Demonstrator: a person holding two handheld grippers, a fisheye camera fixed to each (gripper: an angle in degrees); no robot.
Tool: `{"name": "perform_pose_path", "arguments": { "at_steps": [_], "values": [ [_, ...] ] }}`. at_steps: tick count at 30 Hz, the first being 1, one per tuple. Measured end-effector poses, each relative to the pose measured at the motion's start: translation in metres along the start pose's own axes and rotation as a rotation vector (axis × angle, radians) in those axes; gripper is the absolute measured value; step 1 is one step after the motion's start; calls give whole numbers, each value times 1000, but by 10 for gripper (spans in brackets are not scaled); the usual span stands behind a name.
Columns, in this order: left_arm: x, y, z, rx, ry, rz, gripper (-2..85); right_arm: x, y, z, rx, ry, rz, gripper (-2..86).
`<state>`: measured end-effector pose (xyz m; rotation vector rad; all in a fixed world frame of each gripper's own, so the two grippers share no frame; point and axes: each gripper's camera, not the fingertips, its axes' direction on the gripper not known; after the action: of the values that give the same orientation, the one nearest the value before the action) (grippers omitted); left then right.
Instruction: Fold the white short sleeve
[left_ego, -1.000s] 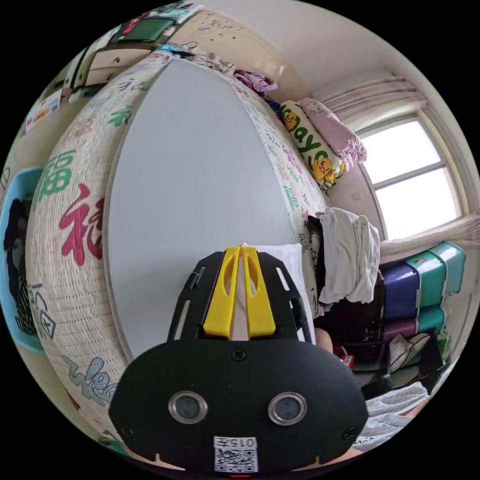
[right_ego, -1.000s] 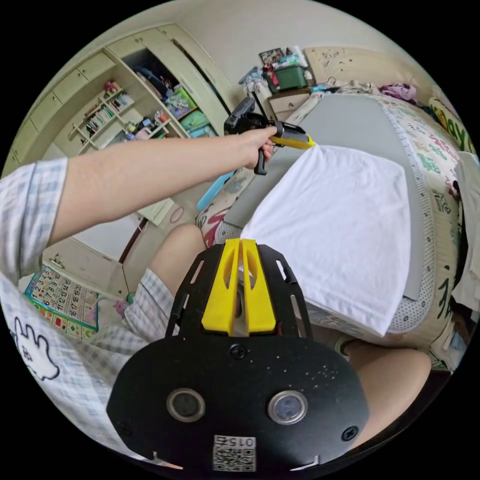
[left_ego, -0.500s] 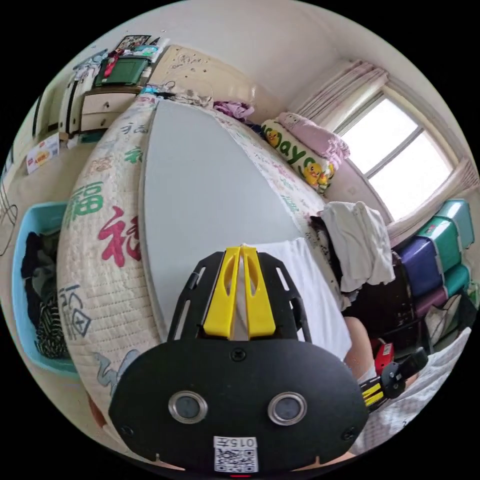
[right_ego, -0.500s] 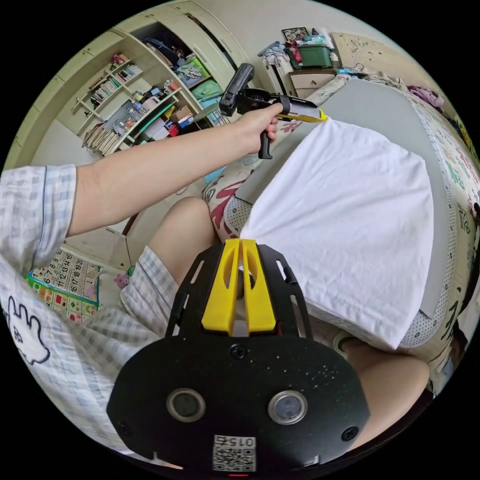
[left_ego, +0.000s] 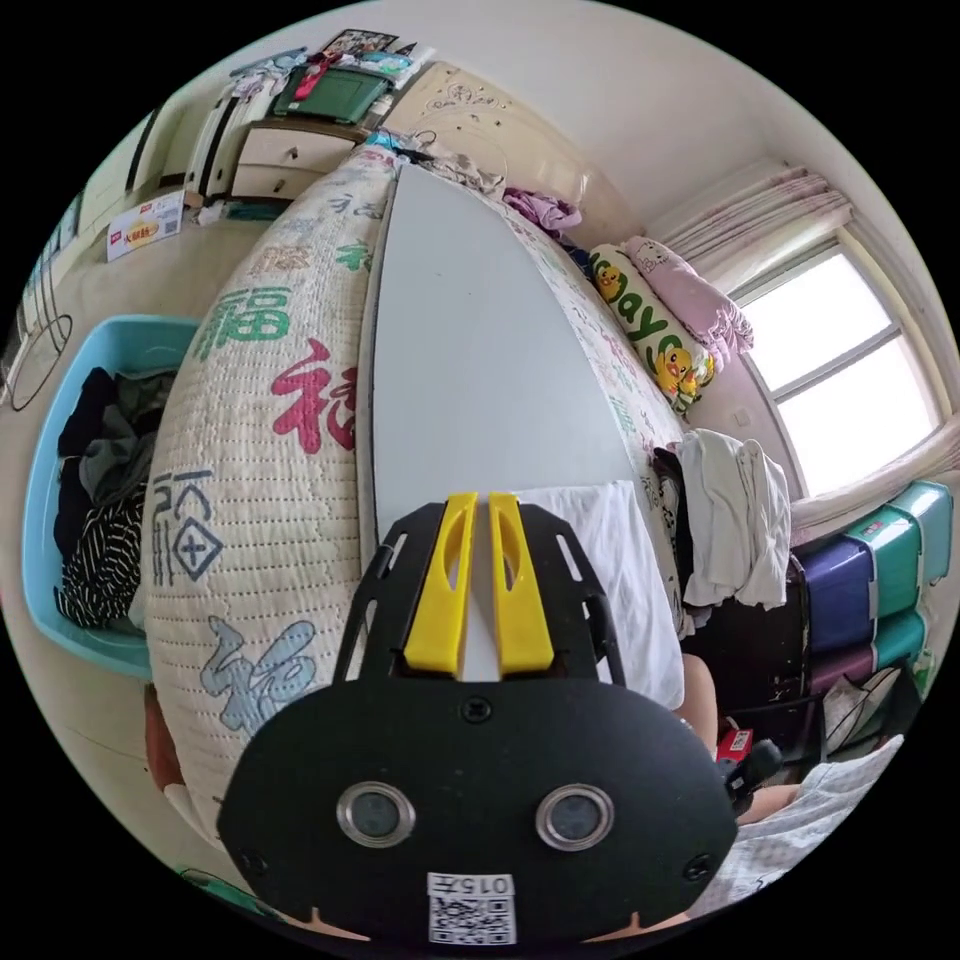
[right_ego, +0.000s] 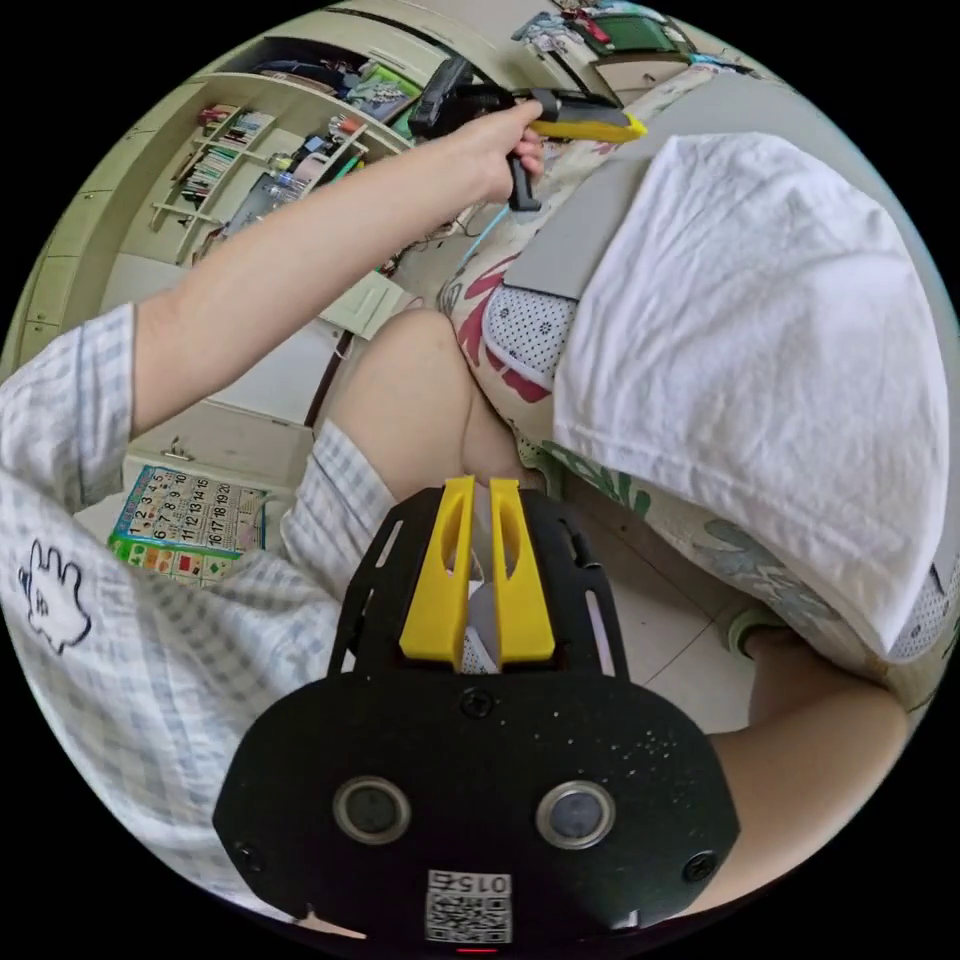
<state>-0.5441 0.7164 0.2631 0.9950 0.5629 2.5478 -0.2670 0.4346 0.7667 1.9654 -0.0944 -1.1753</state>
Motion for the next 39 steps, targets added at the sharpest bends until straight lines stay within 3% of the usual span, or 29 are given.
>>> {"name": "perform_pose_path", "arguments": {
  "at_steps": [3,8,15,23,34,39],
  "values": [
    [22,33,-23,7,12,93,8,12,22,-44,144,90,25,47],
    [63,101,-29,-46,-14,217,25,74,53,-119,353,366,294,68],
    [90,66,6,-100,3,201,80,122,39,-128,317,296,439,90],
    [68,-4,55,-136,12,42,74,129,31,-135,326,302,462,15],
    [40,-25,62,-200,-21,103,57,143,9,-134,193,336,519,34],
    [28,-21,16,-104,-33,203,108,134,32,-174,424,296,546,66]
  ]
}}
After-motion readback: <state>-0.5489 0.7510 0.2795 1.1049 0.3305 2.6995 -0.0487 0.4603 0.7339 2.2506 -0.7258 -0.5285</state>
